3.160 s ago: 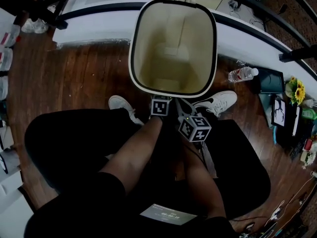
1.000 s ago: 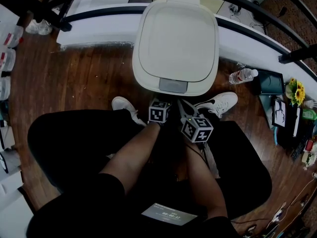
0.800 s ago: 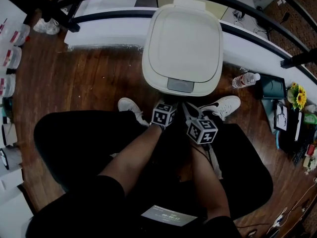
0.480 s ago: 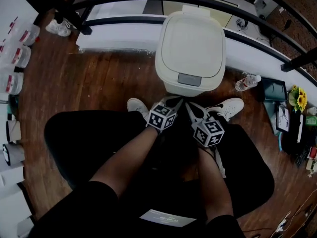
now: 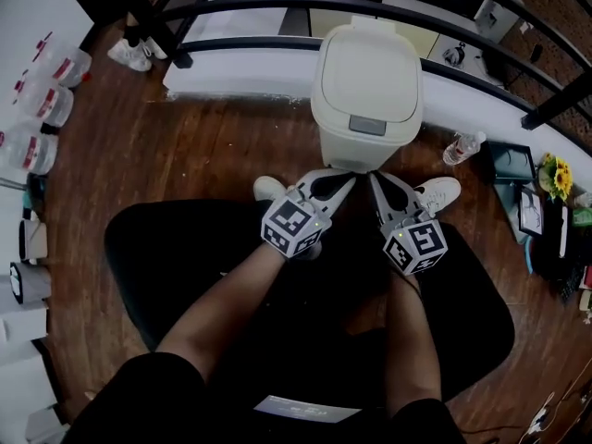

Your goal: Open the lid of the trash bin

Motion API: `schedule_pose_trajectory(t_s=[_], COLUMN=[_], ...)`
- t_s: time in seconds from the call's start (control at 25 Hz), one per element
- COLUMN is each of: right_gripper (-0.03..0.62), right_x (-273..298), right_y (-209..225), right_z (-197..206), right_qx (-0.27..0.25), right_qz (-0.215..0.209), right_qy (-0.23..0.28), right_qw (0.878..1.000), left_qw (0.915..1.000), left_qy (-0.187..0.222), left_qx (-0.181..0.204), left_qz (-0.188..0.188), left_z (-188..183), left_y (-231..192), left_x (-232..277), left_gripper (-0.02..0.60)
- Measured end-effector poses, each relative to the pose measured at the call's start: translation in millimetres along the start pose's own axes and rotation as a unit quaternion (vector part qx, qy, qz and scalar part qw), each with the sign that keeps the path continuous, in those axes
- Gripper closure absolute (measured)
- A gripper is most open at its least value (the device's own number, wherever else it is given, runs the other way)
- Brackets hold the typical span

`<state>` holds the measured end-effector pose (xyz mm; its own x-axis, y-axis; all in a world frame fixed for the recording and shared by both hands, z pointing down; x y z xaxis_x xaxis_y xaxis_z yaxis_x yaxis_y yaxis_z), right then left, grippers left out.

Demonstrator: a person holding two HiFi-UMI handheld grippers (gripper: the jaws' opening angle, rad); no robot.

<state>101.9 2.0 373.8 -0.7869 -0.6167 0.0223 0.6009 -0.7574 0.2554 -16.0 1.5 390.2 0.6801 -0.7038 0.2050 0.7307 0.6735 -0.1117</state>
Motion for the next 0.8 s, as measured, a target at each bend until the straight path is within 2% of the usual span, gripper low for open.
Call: schedule_pose_trajectory(t_s=[0.16, 0.32, 0.56, 0.8], right_gripper=[0.579, 0.579, 0.579, 0.579], right_x=[-5, -7, -7, -6], right_y=[-30, -56, -74, -78], right_z=[-39, -62, -62, -62], right_qx=[-0.047, -0.07, -0.075, -0.08], right_qz=[-0.021, -0.037, -0.043, -0.047], right_qy=[0.02, 0.035, 0.034, 0.034], right_qw=[0.999, 0.996, 0.996, 0.995], left_qw=[0.9979, 0.9959, 0.9956, 0.9956], left_qy=[0.058, 0.08, 0.088, 0.085], left_qx=[0.029, 0.042, 0.032, 0.039], left_qz=[-0.002, 0.006, 0.001, 0.0], left_z=[-55, -83, -84, -80], left_y=[9, 16, 14, 14], left_x=[-35, -65, -82, -82], left_gripper=[0.543, 0.543, 0.543, 0.543])
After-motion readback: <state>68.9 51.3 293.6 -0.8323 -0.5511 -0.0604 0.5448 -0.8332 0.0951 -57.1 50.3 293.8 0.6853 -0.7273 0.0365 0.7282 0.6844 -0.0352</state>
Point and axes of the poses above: the fingertips, and each gripper's own axes: x forward along the fingers, y to its right, z out of its underside, the point moved 6 cm from there along -x, backward along the fingers, and after that the axes turned 12 degrees about -z, right-handed, at the moved point
